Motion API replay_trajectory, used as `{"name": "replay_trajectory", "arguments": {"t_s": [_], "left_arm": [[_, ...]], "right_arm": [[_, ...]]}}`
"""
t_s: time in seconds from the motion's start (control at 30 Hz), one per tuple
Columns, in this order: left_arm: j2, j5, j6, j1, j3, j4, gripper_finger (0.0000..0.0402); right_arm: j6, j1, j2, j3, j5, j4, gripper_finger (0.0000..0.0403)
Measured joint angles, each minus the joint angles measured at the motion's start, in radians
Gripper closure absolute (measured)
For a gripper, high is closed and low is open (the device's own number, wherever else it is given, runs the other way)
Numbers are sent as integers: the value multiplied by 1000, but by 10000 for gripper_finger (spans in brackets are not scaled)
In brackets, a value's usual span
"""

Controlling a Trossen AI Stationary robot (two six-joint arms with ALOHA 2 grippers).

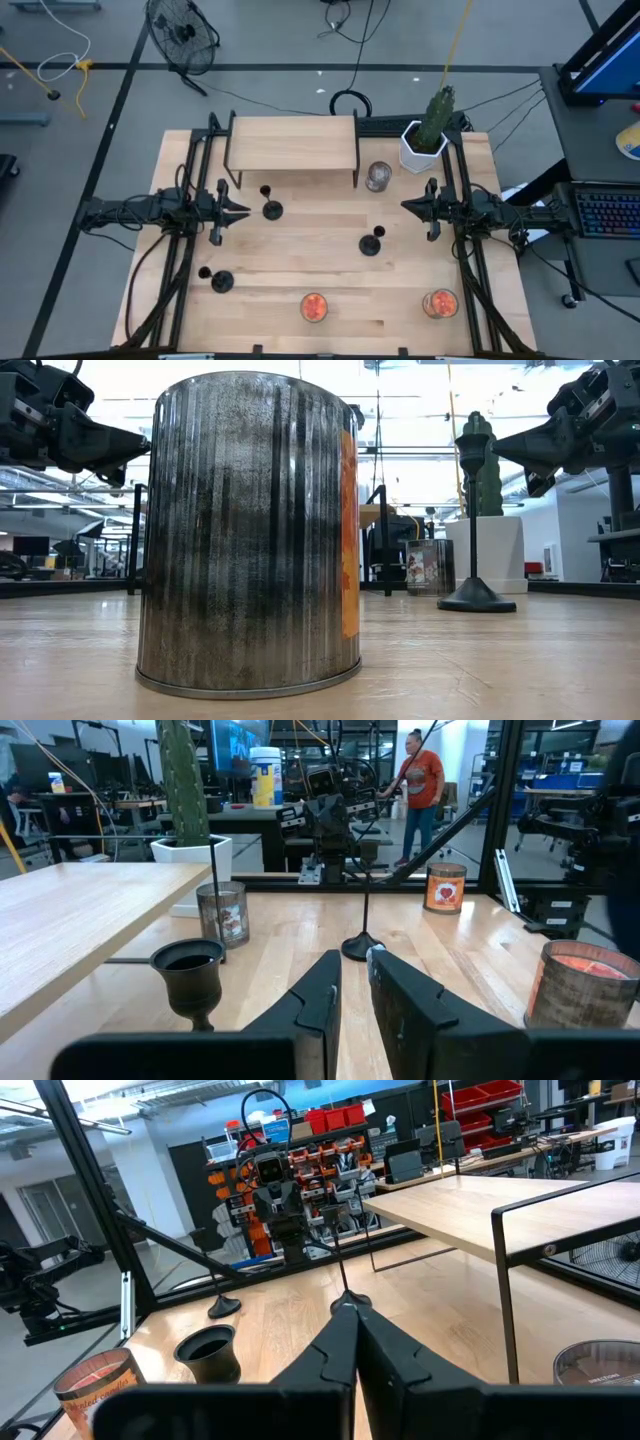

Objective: Pick & Place candle stick holders

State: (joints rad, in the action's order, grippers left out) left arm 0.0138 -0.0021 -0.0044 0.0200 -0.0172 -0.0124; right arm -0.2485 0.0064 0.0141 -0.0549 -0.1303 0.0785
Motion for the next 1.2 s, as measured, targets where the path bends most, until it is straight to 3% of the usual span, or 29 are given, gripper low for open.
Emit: {"name": "replay_trajectory", "arguments": {"t_s": [1.2], "left_arm": [[0, -10, 0, 0, 2, -44, 339]], "right_arm": [[0, 0, 0, 0, -3, 16, 403]]}}
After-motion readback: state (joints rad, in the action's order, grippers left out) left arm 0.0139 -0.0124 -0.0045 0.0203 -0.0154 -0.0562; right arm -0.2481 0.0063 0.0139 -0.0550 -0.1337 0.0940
